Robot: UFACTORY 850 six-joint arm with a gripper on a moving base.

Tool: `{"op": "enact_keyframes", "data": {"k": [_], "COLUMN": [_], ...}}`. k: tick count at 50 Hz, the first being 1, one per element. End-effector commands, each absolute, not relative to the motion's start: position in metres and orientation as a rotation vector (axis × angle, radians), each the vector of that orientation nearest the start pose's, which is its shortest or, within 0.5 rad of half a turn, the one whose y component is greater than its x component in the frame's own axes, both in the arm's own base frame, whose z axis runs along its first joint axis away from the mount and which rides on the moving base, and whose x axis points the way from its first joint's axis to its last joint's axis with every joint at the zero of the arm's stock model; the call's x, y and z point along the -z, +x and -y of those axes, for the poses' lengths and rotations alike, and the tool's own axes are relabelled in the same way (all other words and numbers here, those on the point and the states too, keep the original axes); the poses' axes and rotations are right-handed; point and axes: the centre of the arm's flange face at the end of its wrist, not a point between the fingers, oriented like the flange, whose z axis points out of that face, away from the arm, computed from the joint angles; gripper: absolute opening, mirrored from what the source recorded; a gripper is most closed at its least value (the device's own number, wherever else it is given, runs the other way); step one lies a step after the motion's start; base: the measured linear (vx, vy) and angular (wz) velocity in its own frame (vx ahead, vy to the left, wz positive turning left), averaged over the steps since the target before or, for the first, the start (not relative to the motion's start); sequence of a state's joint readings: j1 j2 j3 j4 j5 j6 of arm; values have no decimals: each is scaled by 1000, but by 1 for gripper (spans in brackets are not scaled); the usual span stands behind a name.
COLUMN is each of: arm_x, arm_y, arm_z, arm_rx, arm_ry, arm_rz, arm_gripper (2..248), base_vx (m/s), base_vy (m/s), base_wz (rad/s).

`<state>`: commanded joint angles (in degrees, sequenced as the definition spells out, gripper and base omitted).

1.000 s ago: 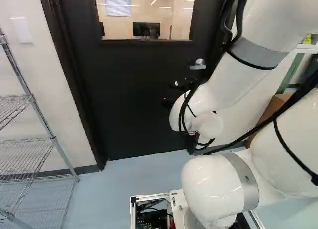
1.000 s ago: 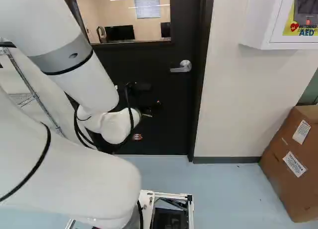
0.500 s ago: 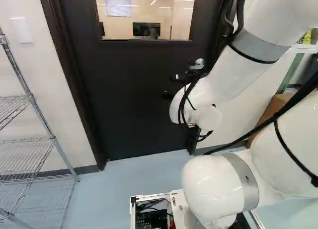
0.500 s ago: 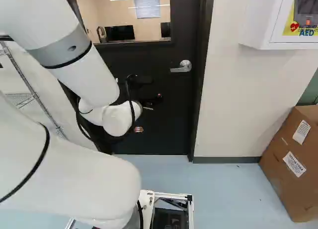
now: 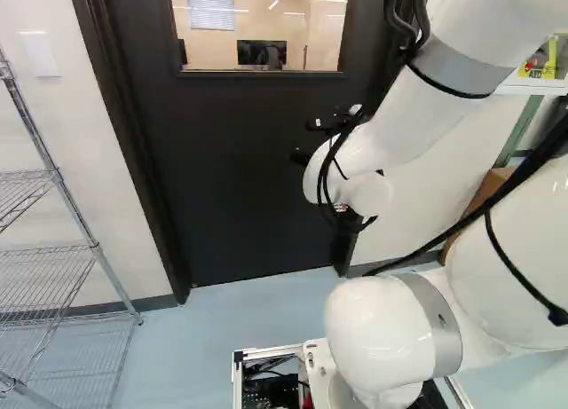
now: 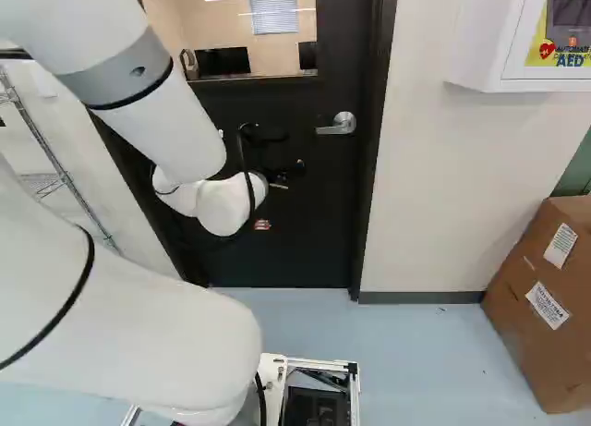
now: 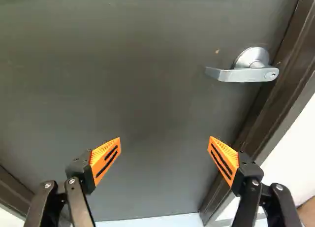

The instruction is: Open the door and move inside

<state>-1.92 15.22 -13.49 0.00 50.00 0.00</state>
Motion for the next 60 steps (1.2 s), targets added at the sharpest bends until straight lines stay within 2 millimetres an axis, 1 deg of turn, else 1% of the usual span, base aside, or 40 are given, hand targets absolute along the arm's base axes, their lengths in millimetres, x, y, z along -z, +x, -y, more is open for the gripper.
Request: {"op": "enact_keyframes", "data": {"k": [35,60], "arm_x": [-459,-486], "arm_y": [360,382], "arm_z": [19,23], "arm_rx": [2109,2177], "arm_ry": [-2375,-2321], "arm_rz": [-63,-71], "arm_gripper": [247,247], "base_vx": [0,0], "base_vy": [0,0], "base_wz": [0,0]}}
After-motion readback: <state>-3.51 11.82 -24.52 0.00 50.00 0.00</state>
